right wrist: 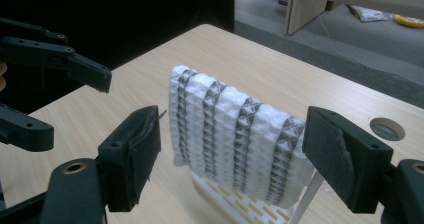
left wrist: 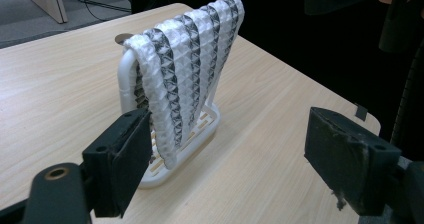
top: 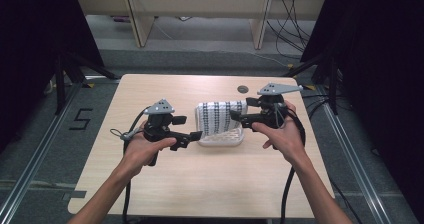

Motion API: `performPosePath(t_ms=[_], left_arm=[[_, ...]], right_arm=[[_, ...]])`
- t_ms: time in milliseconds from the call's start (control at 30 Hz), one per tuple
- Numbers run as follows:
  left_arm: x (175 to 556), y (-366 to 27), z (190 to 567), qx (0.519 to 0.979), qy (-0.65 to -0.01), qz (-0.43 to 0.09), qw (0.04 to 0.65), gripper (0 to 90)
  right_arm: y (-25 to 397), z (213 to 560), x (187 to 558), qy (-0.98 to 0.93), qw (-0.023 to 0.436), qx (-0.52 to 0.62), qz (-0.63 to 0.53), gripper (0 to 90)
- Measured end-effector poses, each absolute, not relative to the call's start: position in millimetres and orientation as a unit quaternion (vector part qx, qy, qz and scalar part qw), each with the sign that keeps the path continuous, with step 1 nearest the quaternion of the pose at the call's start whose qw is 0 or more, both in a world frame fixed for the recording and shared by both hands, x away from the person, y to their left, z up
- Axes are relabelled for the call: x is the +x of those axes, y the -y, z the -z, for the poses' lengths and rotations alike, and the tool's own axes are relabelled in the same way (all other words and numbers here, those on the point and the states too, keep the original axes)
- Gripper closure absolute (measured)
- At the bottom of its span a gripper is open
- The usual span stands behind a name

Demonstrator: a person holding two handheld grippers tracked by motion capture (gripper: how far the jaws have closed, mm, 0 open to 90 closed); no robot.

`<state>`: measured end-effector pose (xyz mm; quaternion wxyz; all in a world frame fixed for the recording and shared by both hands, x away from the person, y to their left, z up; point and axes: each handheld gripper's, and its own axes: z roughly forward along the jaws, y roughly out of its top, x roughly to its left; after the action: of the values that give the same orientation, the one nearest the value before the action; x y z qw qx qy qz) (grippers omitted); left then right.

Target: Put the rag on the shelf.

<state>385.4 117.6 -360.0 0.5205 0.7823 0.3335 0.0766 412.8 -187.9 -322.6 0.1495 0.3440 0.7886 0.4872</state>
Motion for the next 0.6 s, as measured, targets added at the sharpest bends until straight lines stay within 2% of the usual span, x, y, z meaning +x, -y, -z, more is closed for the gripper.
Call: performPosePath(t_ms=[600], left_arm=[[369.6,-119.0,380.0,0.784,-0.329,-0.074,0.521,18.6]], right_arm=[[197.5,334.9,397.7,-0.779,0.143,0.345,-0.504,24.0]])
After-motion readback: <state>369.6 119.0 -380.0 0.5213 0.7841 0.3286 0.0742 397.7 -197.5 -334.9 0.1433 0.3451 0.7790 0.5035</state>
